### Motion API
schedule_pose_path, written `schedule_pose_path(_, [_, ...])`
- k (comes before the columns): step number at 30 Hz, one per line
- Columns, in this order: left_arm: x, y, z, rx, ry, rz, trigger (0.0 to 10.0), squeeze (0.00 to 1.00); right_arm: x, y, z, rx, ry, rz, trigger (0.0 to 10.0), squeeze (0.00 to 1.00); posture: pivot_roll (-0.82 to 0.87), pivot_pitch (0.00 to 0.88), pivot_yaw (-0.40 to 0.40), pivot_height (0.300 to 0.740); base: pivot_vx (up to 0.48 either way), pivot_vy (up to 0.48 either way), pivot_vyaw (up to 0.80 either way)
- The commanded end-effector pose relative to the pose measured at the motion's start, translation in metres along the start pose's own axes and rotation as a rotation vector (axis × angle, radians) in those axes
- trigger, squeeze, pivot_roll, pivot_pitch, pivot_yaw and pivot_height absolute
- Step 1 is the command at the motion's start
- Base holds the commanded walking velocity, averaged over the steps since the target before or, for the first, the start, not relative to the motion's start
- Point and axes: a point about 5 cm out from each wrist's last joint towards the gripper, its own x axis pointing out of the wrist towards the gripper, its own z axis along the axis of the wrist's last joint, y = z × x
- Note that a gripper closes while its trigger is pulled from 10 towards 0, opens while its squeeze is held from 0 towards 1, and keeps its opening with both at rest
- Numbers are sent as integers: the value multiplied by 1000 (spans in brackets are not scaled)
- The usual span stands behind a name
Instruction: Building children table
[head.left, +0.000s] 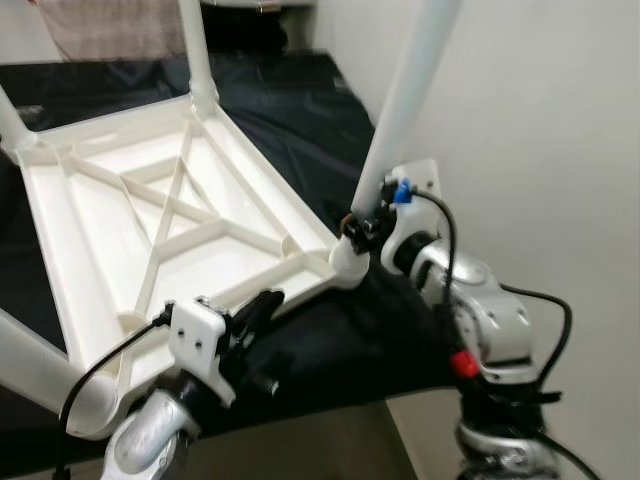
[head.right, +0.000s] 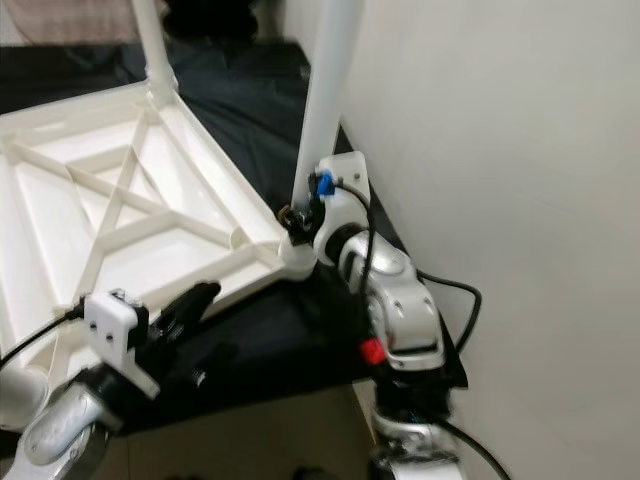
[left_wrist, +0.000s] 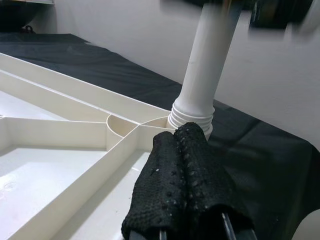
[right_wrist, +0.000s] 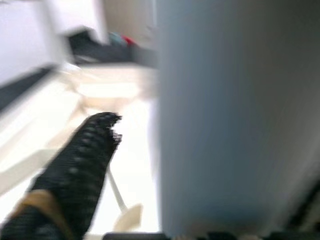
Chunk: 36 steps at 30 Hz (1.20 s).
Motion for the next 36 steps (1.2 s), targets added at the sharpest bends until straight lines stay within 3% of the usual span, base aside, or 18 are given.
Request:
schedule_pose_path(1, [-3, -3, 0, -9, 9, -9, 10000, 0, -5, -2, -3, -24, -7, 117, 10000, 1000, -6, 195, -105, 740, 0, 0, 0])
schedule_pose_path(3, [-3, -4, 0, -10, 10, -11, 10000, 0, -8, -6, -2, -52, 4, 181, 10000, 1000, -6, 194, -104, 740, 0, 0, 0])
schedule_pose_path(4, [-3, -5, 1, -12, 10, -15, 10000, 0, -15, -20, 2, -69, 39, 301, 10000, 1000, 13, 200, -104, 740, 0, 0, 0])
schedule_pose_path(6, [-4, -5, 1, -13, 10, -16, 10000, 0, -18, -25, 5, -66, 49, 337, 10000, 1000, 15, 200, -103, 740, 0, 0, 0])
schedule_pose_path(9, [-4, -6, 1, -14, 10, -18, 10000, 0, -25, -39, -1, -101, 179, 419, 10000, 1000, 18, 201, -101, 740, 0, 0, 0])
schedule_pose_path(10, [-4, -6, 2, -13, 9, -18, 10000, 0, -23, -46, 0, -108, 180, 410, 10000, 553, 19, 202, -103, 740, 0, 0, 0])
schedule_pose_path(11, [-4, -6, 2, -14, 8, -21, 10000, 0, -19, -51, 3, -116, 158, 396, 10000, 0, 21, 202, -105, 740, 0, 0, 0])
schedule_pose_path(15, [-4, -7, 3, -17, -3, -37, 10000, 0, -13, -57, 9, -119, 113, 402, 10000, 0, 20, 200, -106, 740, 0, 0, 0])
schedule_pose_path(16, [-4, -9, 4, -18, -13, -56, 10000, 0, -10, -58, 11, -118, 95, 407, 4157, 0, 20, 196, -107, 740, 0, 0, 0])
schedule_pose_path(17, [-3, -10, 5, -19, -19, -68, 10000, 0, -9, -58, 12, -117, 83, 410, 4157, 0, 20, 195, -108, 740, 0, 0, 0])
schedule_pose_path(18, [-3, -10, 5, -23, -25, -76, 10000, 0, -8, -58, 13, -114, 73, 424, 0, 0, 20, 193, -109, 740, 0, 0, 0])
schedule_pose_path(26, [-1, -11, 5, -19, -35, -79, 10000, 0, -13, -59, 12, -89, 63, 491, 0, 0, 10, 180, -115, 740, 0, 0, 0])
schedule_pose_path(32, [0, -11, 5, -17, -42, -76, 10000, 0, -23, -56, 0, -26, 52, 441, 0, 0, -5, 176, -130, 740, 0, 0, 0])
schedule_pose_path(35, [-1, -10, 4, -21, -43, -74, 10000, 0, -25, -32, -36, 80, 137, 181, 0, 0, -15, 170, -135, 740, 0, 0, 0])
schedule_pose_path(36, [-1, -9, 4, -21, -41, -75, 10000, 0, -24, -24, -59, 63, 239, -116, 0, 0, -24, 165, -131, 740, 0, 0, 0])
